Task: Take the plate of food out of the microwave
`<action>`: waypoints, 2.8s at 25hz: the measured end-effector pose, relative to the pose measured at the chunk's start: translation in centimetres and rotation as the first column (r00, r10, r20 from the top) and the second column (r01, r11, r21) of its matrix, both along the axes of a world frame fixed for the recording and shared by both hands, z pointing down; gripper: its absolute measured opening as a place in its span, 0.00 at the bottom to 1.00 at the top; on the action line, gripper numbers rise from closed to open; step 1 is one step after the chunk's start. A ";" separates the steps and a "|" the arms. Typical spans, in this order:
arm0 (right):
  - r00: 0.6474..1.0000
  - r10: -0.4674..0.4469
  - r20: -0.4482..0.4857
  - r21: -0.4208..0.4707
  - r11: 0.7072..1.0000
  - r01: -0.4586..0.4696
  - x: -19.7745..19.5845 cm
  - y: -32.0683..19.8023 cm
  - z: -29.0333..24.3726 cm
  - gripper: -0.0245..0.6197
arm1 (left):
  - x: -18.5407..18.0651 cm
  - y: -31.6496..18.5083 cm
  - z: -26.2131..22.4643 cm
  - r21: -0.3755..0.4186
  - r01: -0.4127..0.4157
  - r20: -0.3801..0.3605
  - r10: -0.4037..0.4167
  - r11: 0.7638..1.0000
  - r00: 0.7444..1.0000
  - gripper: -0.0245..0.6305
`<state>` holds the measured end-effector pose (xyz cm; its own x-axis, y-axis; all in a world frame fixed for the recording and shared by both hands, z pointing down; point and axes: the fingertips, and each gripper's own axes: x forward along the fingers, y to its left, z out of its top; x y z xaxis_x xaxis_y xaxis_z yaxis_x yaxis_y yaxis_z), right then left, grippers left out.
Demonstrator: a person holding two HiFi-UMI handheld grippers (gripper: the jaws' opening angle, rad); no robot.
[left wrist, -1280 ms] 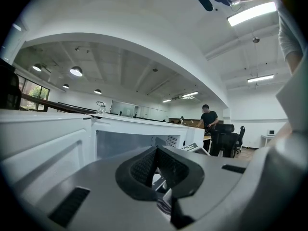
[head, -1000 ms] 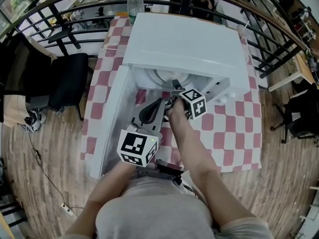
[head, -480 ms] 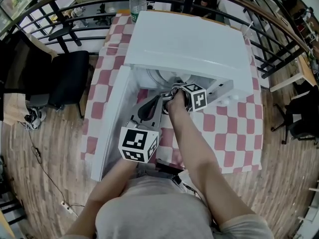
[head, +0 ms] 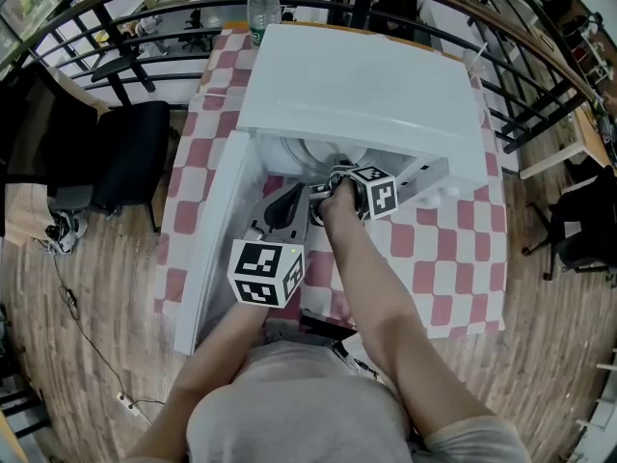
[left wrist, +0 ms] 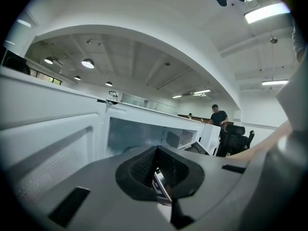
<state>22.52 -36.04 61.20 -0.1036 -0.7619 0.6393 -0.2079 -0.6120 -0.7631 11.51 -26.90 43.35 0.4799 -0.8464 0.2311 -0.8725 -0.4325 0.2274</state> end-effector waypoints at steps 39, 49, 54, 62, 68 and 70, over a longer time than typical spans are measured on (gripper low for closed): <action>0.968 -0.207 -0.140 0.092 0.971 0.221 -0.2 2.1 -2.6 0.25 | 0.2 1.1 -1.0 0.060 -0.004 0.051 0.001 0.998 0.999 0.04; 0.980 -0.182 -0.077 0.178 0.965 0.193 -0.1 2.0 -3.3 0.14 | 0.2 1.2 -0.8 0.052 0.002 0.045 -0.005 0.999 0.999 0.04; 0.989 -0.122 0.084 0.296 0.951 0.092 0.0 2.1 -3.4 0.10 | 0.0 1.3 -0.5 0.045 0.006 0.041 -0.008 0.999 0.999 0.04; 0.980 -0.123 0.157 0.366 0.929 0.058 0.1 2.2 -3.5 0.09 | 0.0 1.6 -0.4 0.038 0.007 0.038 -0.009 0.999 0.999 0.04; 0.974 -0.146 0.172 0.387 0.920 0.070 0.0 2.5 -3.6 0.09 | 0.1 1.8 -0.5 0.037 0.012 0.035 -0.013 0.999 0.999 0.04; 0.972 -0.162 0.169 0.394 0.915 0.084 -0.2 2.7 -3.9 0.09 | 0.2 2.0 -0.5 0.035 0.012 0.034 -0.013 0.999 0.999 0.04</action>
<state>22.32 -33.34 57.30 -0.3046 -0.9164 0.2595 -0.0863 -0.2448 -0.9657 11.73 -24.92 42.88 0.4613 -0.8603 0.2169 -0.8849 -0.4285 0.1825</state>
